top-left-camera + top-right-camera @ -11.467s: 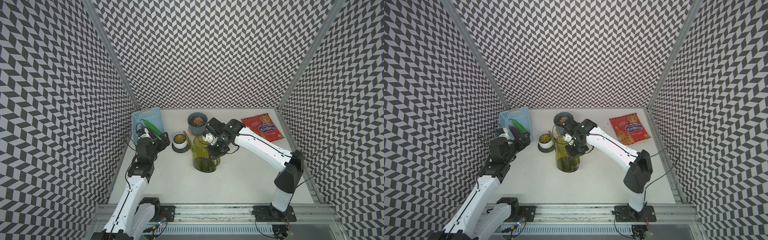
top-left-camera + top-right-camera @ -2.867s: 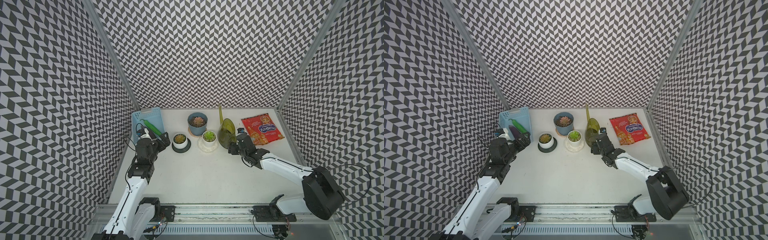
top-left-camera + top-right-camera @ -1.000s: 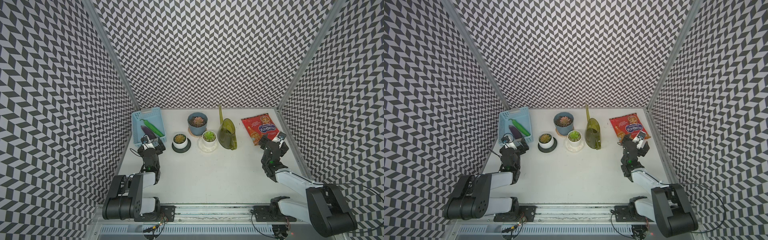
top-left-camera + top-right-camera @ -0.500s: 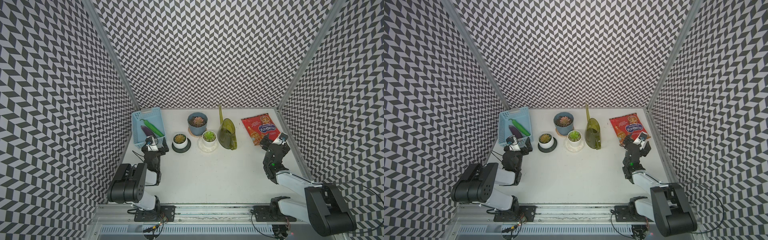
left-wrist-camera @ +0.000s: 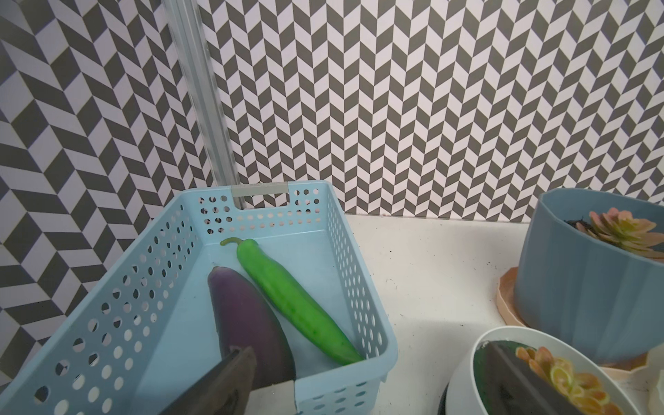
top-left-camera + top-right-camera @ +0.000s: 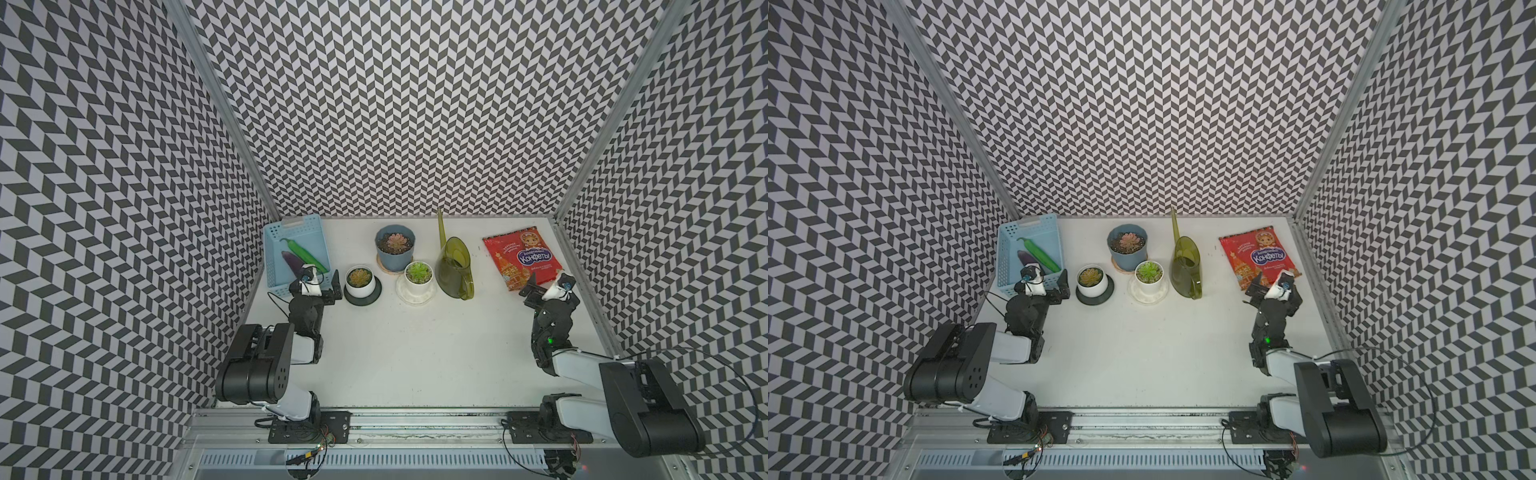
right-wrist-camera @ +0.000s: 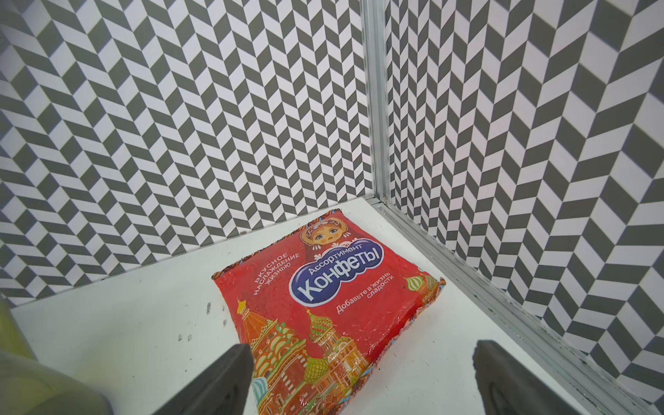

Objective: Water the succulent around the soil edge
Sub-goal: Reset both arms

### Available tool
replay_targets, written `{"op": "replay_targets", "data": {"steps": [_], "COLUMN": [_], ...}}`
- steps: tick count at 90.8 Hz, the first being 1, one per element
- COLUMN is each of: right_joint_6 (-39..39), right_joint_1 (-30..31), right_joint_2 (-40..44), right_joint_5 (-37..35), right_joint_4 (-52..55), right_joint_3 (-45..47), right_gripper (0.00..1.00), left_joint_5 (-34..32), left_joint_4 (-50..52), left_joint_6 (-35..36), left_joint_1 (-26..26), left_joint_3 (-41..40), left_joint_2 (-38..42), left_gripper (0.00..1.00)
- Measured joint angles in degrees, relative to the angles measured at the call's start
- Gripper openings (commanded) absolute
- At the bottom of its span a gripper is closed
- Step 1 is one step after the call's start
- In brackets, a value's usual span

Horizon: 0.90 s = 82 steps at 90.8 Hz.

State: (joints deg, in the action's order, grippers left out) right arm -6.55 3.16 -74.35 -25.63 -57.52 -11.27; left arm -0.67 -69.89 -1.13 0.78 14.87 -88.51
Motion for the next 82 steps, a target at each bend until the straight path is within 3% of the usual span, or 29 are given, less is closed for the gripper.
{"op": "replay_targets", "data": {"steps": [13, 38, 53, 82], "right_joint_6": [0.46, 3.08, 4.09, 5.25], "right_joint_1": [-1.64, -2.29, -2.32, -2.32], "right_joint_2": [-2.27, -10.93, -13.38, -14.45], "right_joint_5": [6.12, 18.64, 21.90, 24.02], "right_joint_4": [-2.10, -15.76, -18.86, -13.79], "right_joint_3": [-0.02, 3.93, 3.04, -2.86], "right_gripper": [1.00, 0.99, 1.00, 1.00], "left_joint_5": [0.46, 0.55, 0.55, 0.55], "left_joint_4": [0.50, 0.81, 0.98, 1.01], "left_joint_6": [0.20, 0.22, 0.24, 0.24], "left_joint_1": [0.00, 0.00, 0.00, 0.00], "left_joint_3": [0.00, 0.00, 0.00, 0.00], "left_joint_2": [0.00, 0.00, 0.00, 0.00], "left_gripper": [1.00, 1.00, 1.00, 1.00]}}
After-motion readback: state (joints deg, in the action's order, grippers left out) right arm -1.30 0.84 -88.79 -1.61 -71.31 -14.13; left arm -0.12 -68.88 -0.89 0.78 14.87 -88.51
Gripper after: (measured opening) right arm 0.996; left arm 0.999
